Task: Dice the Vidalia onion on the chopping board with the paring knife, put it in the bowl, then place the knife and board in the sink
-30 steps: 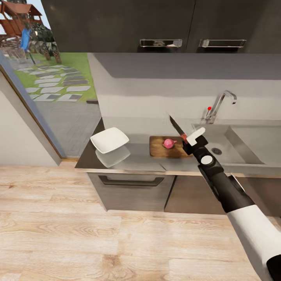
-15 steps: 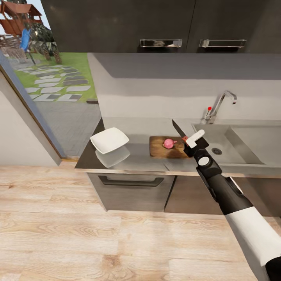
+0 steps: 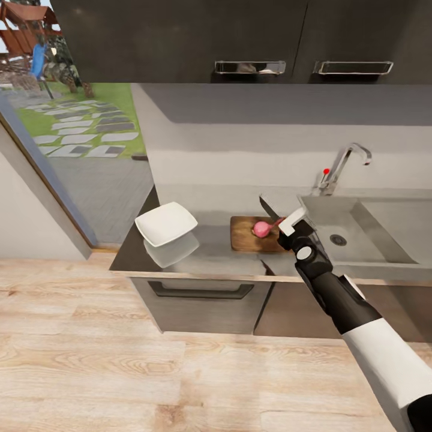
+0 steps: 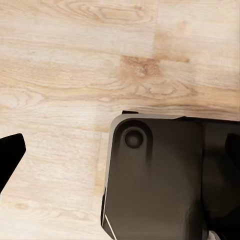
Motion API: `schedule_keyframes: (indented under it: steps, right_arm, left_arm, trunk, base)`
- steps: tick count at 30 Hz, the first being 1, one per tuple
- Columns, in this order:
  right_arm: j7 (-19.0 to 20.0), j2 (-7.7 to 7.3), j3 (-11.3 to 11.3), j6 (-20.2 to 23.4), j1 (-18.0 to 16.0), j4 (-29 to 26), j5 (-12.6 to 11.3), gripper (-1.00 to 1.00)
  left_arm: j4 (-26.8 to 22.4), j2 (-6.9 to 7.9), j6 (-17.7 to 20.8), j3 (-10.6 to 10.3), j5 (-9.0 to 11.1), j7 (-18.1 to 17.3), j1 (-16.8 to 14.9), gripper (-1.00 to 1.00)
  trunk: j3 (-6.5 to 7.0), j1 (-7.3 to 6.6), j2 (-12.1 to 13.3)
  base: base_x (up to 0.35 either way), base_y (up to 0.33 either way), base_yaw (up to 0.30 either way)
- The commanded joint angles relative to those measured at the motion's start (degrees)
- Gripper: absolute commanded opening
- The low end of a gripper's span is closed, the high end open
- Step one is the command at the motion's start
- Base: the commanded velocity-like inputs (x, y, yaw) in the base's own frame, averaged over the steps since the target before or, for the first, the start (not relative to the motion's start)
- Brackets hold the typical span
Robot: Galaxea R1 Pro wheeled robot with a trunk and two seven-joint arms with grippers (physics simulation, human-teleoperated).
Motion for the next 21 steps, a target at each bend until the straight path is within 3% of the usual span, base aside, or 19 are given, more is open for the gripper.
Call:
schedule_keyframes:
  steps: [1,21]
  right_arm:
    - [0.4,-0.03,0.5,0.4,0.2,0.0,0.6,-1.00]
    - [0.5,-0.25,0.6,0.6,0.8,2.5,0.3,-1.00]
  left_arm:
    - [-0.1,0.10,-0.1,-0.5,0.6,0.4,0.0,1.00]
    - [-1.4,0.01,-0.2,-0.5,0.6,0.4,0.0,1.00]
  trunk:
    - [-0.09,0.04,-0.1]
    - [-0.09,0.04,-0.1]
  base:
    - [0.005,0.000,0.000]
    - [0.000,0.000,0.000]
